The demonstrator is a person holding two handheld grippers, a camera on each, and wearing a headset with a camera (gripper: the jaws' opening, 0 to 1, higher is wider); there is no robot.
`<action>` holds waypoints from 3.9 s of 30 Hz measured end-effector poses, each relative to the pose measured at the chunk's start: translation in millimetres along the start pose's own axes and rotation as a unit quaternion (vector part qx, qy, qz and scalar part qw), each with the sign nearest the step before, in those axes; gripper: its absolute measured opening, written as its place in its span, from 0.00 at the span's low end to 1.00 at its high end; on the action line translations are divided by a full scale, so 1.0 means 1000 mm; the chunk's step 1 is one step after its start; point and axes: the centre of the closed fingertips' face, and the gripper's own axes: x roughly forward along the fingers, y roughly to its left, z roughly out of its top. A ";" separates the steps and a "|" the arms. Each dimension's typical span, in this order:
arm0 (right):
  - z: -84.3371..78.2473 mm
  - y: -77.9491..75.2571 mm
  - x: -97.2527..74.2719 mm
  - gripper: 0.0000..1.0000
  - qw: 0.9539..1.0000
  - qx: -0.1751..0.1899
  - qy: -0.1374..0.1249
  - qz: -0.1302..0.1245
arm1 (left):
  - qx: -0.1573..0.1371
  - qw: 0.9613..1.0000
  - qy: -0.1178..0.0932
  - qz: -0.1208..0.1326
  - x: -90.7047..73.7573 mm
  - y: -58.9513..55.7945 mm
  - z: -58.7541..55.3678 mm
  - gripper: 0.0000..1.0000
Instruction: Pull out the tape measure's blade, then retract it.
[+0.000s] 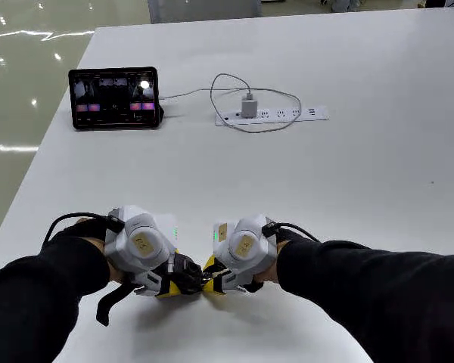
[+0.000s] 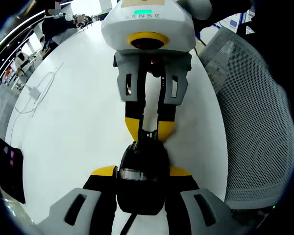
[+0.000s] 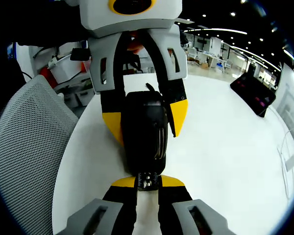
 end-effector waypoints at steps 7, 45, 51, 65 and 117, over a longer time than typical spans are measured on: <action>0.000 0.000 -0.001 0.10 1.000 0.005 -0.005 -0.003 | 0.001 1.000 -0.003 -0.003 0.000 0.001 0.000 0.32; -0.017 -0.004 -0.012 0.10 1.000 0.016 0.004 -0.005 | -0.021 0.999 -0.041 0.004 0.000 0.003 0.001 0.32; -0.022 -0.004 -0.016 0.10 1.000 0.024 0.005 -0.006 | -0.022 0.999 -0.040 0.004 0.000 0.003 0.001 0.32; -0.036 -0.003 -0.028 0.10 0.999 0.033 0.006 -0.014 | -0.018 0.999 -0.039 0.005 0.000 0.002 0.001 0.32; -0.077 0.000 -0.071 0.10 0.998 0.058 0.002 -0.026 | -0.012 0.999 -0.047 0.000 0.001 0.001 0.002 0.32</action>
